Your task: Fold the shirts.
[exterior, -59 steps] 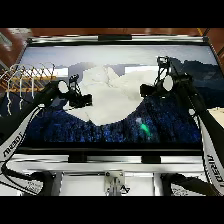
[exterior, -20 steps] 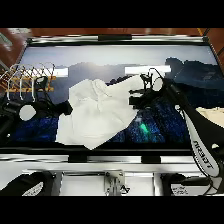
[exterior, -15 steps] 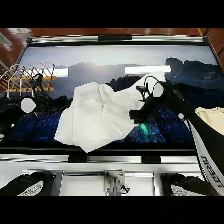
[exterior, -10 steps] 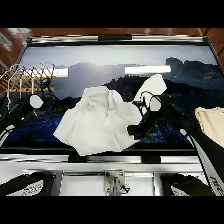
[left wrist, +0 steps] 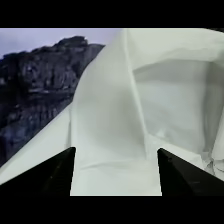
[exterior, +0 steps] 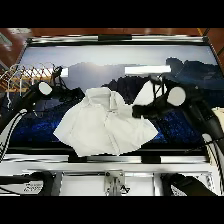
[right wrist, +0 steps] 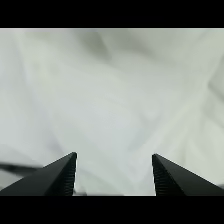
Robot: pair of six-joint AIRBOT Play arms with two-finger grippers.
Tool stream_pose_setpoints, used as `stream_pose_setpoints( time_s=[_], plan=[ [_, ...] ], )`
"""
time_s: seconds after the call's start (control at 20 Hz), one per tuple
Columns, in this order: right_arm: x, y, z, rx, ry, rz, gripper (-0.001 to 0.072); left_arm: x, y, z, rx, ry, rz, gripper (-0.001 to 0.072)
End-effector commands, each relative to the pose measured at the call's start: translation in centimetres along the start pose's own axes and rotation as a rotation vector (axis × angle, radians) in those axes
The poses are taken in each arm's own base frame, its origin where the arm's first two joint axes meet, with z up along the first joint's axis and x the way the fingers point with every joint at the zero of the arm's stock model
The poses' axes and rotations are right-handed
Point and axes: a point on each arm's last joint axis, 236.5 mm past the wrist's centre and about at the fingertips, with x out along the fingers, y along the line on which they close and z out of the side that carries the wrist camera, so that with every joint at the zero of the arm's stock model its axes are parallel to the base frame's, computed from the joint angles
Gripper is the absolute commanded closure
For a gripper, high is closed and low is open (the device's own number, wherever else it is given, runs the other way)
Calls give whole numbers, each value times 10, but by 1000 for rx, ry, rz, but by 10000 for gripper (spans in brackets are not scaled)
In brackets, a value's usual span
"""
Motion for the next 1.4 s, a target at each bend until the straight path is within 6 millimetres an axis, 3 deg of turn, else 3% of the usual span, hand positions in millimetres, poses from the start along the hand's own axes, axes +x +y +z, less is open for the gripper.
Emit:
stream_pose_setpoints(
  time_s=[0.0,0.05,0.15,0.35,0.45,0.5,0.55,0.6,0.65,0.9,1.1,1.25,1.35],
  plan=[
    [-47,13,100,-3,-338,33,134,25,-12,-2,93,80,-25,107],
    [-41,16,116,-10,-348,33,133,32,-10,-6,91,106,-25,107],
    [-6,19,134,-35,-298,31,82,43,-8,-7,106,132,-25,107],
    [72,30,151,-41,-164,103,82,62,-3,-2,113,144,-23,110],
    [99,35,157,-31,-128,133,82,70,0,-3,108,155,-19,129],
    [108,39,159,-26,-114,158,82,73,2,-5,105,162,-18,182],
    [116,44,158,-14,-96,185,82,74,2,-6,106,165,-17,416],
    [124,50,154,-13,-76,206,82,73,2,-5,115,162,-18,579],
    [133,53,147,-23,-51,204,82,71,1,-5,141,165,-22,640],
    [166,70,104,-102,92,191,81,48,-9,-9,235,234,-53,657],
    [189,81,96,-107,104,194,65,21,-21,-6,285,234,-69,657],
    [205,71,93,-91,124,173,46,4,-31,4,305,192,-77,657],
    [209,59,103,-73,87,135,47,-7,-37,8,315,176,-82,657]
  ],
)
